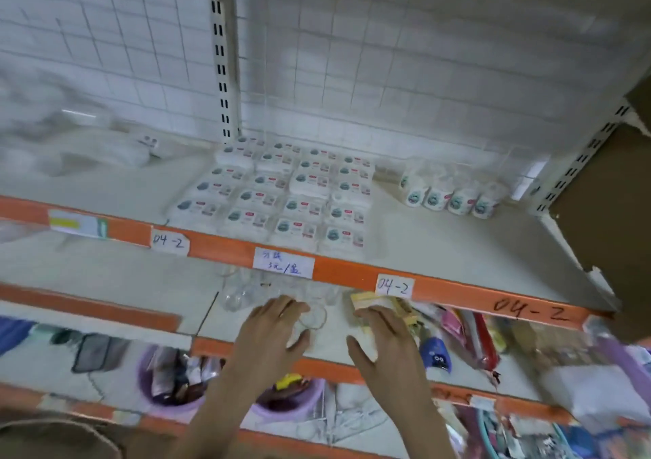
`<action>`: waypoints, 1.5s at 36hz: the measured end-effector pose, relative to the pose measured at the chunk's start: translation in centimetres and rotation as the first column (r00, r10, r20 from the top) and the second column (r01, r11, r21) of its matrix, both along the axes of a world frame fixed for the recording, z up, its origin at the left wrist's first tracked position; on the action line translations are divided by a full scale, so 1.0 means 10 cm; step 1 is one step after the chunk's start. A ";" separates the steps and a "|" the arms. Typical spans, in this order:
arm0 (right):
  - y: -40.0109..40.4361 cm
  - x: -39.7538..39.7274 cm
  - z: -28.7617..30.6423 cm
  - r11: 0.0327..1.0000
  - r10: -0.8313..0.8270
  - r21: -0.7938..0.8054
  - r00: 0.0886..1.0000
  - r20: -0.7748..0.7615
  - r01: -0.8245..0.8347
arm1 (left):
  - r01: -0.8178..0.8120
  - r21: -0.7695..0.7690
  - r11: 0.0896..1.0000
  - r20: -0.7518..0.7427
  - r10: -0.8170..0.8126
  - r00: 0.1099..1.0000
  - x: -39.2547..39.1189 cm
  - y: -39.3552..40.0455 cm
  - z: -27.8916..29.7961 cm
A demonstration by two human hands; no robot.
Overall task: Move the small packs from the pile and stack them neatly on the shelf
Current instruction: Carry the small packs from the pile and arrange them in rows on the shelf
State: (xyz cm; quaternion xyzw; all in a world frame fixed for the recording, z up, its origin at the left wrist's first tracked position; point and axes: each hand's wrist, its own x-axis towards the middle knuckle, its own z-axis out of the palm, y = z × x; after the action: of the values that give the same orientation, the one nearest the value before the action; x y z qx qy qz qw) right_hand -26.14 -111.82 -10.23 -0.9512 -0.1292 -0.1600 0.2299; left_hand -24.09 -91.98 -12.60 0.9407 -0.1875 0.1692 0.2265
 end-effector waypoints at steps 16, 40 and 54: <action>1.15 -0.62 -0.22 0.874 0.483 0.071 0.838 -0.255 -0.482 | -0.706 -0.027 0.707 -0.204 0.688 0.697 -1.96 1.32 -0.06; 4.80 -0.75 -0.04 0.671 0.732 0.102 0.635 -0.247 -0.734 | -0.854 -0.035 0.520 -0.147 0.842 0.519 -2.51 4.45 0.10; 6.03 -0.06 -0.08 0.744 0.644 0.022 0.708 -0.291 -0.667 | -0.696 -0.052 0.717 -0.264 0.662 0.702 -1.68 5.71 -0.26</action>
State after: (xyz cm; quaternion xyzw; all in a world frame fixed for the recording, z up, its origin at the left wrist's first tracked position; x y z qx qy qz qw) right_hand -26.79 -51.51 -11.06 -0.8646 -0.4313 0.0738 0.2471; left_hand -40.87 -34.89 -15.21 0.9366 0.2131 0.1458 0.2368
